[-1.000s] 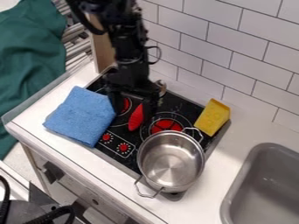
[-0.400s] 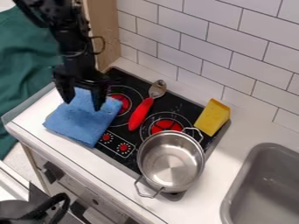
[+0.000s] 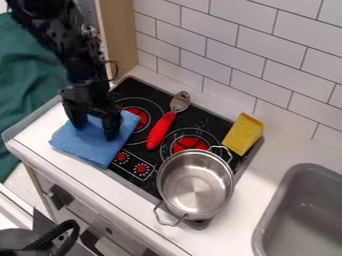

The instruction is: Move the blue cloth to the upper side of the left burner

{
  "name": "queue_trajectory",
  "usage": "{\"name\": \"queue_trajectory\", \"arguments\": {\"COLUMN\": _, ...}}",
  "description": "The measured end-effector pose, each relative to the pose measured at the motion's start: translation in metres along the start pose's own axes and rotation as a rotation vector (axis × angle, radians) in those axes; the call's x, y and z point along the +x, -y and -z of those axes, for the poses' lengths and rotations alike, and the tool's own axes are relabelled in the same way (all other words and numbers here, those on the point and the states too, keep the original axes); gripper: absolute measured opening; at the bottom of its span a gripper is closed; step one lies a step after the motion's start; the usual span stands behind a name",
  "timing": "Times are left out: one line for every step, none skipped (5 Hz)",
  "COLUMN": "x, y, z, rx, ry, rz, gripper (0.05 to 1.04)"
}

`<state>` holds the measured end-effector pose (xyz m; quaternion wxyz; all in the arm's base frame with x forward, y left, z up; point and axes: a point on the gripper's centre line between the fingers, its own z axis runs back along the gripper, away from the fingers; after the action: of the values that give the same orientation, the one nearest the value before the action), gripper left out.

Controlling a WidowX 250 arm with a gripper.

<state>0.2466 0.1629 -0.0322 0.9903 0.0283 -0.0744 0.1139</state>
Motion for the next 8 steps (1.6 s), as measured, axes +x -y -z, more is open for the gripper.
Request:
{"name": "queue_trajectory", "arguments": {"x": -0.001, "y": 0.005, "z": 0.009, "rx": -0.018, "ry": 0.044, "rz": -0.032, "gripper": 1.004}}
{"name": "queue_trajectory", "arguments": {"x": 0.003, "y": 0.012, "z": 0.014, "rx": -0.015, "ry": 0.059, "rz": -0.034, "gripper": 1.003}}
{"name": "queue_trajectory", "arguments": {"x": 0.012, "y": 0.016, "z": 0.016, "rx": -0.012, "ry": 0.068, "rz": -0.018, "gripper": 1.003}}
{"name": "queue_trajectory", "arguments": {"x": 0.033, "y": 0.022, "z": 0.018, "rx": -0.015, "ry": 0.087, "rz": 0.024, "gripper": 1.003}}
{"name": "queue_trajectory", "arguments": {"x": 0.064, "y": 0.037, "z": 0.021, "rx": -0.016, "ry": 0.08, "rz": 0.108, "gripper": 1.002}}
{"name": "queue_trajectory", "arguments": {"x": 0.086, "y": 0.047, "z": 0.023, "rx": -0.005, "ry": 0.071, "rz": 0.159, "gripper": 0.999}}
{"name": "queue_trajectory", "arguments": {"x": 0.108, "y": 0.054, "z": 0.026, "rx": -0.003, "ry": 0.061, "rz": 0.133, "gripper": 0.999}}
{"name": "queue_trajectory", "arguments": {"x": 0.123, "y": 0.053, "z": 0.029, "rx": -0.009, "ry": 0.035, "rz": 0.035, "gripper": 1.0}}
